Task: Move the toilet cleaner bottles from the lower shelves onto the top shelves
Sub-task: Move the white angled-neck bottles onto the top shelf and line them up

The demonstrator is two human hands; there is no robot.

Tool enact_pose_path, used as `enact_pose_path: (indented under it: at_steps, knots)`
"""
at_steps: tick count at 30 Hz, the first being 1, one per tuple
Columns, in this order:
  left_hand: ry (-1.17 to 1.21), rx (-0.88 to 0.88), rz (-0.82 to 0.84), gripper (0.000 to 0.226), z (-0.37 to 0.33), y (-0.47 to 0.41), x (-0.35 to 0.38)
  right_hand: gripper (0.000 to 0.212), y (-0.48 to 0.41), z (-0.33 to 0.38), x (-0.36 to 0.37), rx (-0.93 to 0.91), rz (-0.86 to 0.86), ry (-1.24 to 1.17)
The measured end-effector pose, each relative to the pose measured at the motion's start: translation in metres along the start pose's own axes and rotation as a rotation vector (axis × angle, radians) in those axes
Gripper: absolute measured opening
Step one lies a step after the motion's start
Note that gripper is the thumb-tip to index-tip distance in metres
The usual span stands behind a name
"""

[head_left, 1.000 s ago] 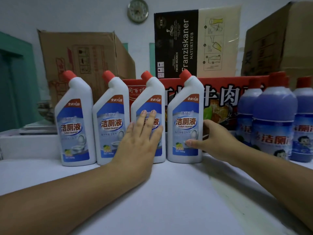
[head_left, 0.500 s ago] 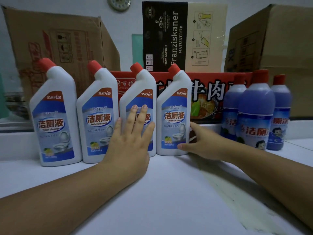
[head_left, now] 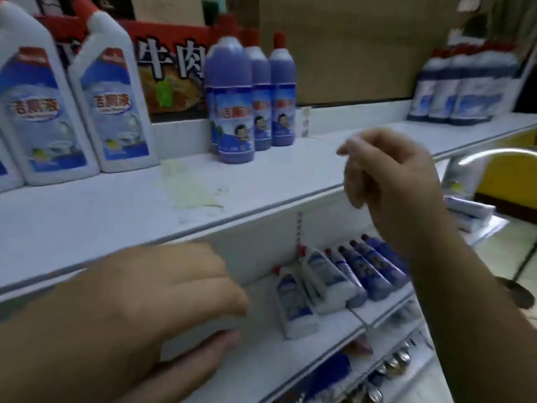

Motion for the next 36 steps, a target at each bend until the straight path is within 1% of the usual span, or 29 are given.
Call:
enact_pose_path:
  at_steps: [1,2,3,4,5,6,7,8,9,10,11,12,13,15,17,18,20,21,22,23,24,25,26,28,30,32,34,36]
  knots:
    - [0.089,0.044,-0.056,0.021,-0.012,0.004,0.023,0.023,0.022,-0.022,-0.04,0.135,-0.108,0.014]
    - [0.16,0.026,-0.055,0.02,-0.018,0.005,0.052,0.024,0.044,-0.046,-0.076,0.277,-0.188,0.095]
    - [0.185,-0.026,-0.016,0.021,-0.019,0.002,0.086,0.024,0.067,-0.075,-0.111,0.435,-0.207,0.222]
    - [0.176,-0.099,0.06,0.026,-0.03,-0.013,0.126,0.021,0.091,-0.102,-0.146,0.596,-0.188,0.352]
    - [0.142,-0.176,0.151,0.035,-0.036,-0.022,0.173,0.018,0.117,-0.126,-0.179,0.731,-0.159,0.478]
    - [0.126,-0.258,0.267,0.046,-0.046,-0.032,0.219,0.014,0.142,-0.144,-0.211,0.82,-0.132,0.604]
    - [0.116,-0.31,0.401,0.055,-0.059,-0.04,0.263,0.011,0.166,-0.159,-0.241,0.87,-0.103,0.724]
    - [0.125,-0.313,0.527,0.06,-0.077,-0.045,0.3,0.012,0.189,-0.166,-0.265,0.912,-0.067,0.823]
    - [0.157,-0.303,0.664,0.062,-0.098,-0.049,0.33,0.014,0.209,-0.169,-0.286,0.96,-0.024,0.896]
    - [0.213,-0.293,0.78,0.062,-0.118,-0.048,0.352,0.021,0.226,-0.17,-0.303,1.011,0.034,0.959]
    - [0.275,-0.297,0.87,0.061,-0.137,-0.048,0.367,0.031,0.24,-0.17,-0.319,1.068,0.091,1.012]
    - [0.311,-0.299,0.918,0.057,-0.151,-0.049,0.377,0.039,0.251,-0.168,-0.333,1.122,0.126,1.045]
    - [0.317,-0.296,0.936,0.052,-0.16,-0.052,0.384,0.045,0.259,-0.166,-0.348,1.172,0.137,1.063]
    - [0.285,-0.281,0.97,0.047,-0.164,-0.066,0.402,0.049,0.266,-0.167,-0.375,1.25,0.096,1.059]
    - [0.293,-0.291,1.005,0.045,-0.163,-0.085,0.422,0.05,0.261,-0.174,-0.397,1.274,0.037,1.045]
    - [0.324,-0.305,1.001,0.04,-0.163,-0.096,0.434,0.049,0.254,-0.179,-0.406,1.27,0.02,1.05]
    - [0.4,-0.35,0.961,0.013,-0.168,-0.118,0.465,0.051,0.237,-0.189,-0.424,1.251,0.03,1.106]
    - [0.417,-0.38,0.949,0.009,-0.172,-0.13,0.478,0.052,0.227,-0.194,-0.435,1.248,0.058,1.15]
    - [0.436,-0.396,0.938,0.008,-0.175,-0.142,0.49,0.054,0.216,-0.198,-0.446,1.251,0.082,1.189]
    - [0.468,-0.412,0.942,0.021,-0.178,-0.155,0.503,0.055,0.203,-0.2,-0.459,1.257,0.098,1.215]
    - [0.479,-0.408,0.972,0.041,-0.18,-0.168,0.515,0.055,0.19,-0.2,-0.472,1.268,0.104,1.223]
    - [0.454,-0.38,1.014,0.055,-0.182,-0.183,0.527,0.055,0.177,-0.2,-0.487,1.279,0.093,1.22]
    - [0.436,-0.339,1.033,0.061,-0.185,-0.2,0.539,0.054,0.164,-0.201,-0.5,1.279,0.062,1.215]
    - [0.423,-0.295,0.985,0.062,-0.193,-0.241,0.564,0.05,0.14,-0.203,-0.526,1.249,-0.04,1.209]
    - [0.434,-0.298,0.866,0.058,-0.206,-0.283,0.584,0.048,0.125,-0.209,-0.551,1.224,-0.144,1.197]
    - [0.458,-0.32,0.773,0.052,-0.219,-0.315,0.603,0.048,0.118,-0.216,-0.577,1.262,-0.161,1.155]
    - [0.454,-0.317,0.784,0.05,-0.231,-0.337,0.628,0.05,0.112,-0.225,-0.609,1.328,-0.134,1.111]
    - [0.41,-0.281,0.866,0.052,-0.241,-0.355,0.653,0.051,0.1,-0.236,-0.648,1.345,-0.153,1.116]
Point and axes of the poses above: each hand's wrist, its own y-axis away from the middle knuckle, its own x-axis out of the palm, z = x × y, the point moved 2 cm from there along -y, towards the middle knuckle, and after that the axes turned 14 degrees about -z, right-handed, at the moved point
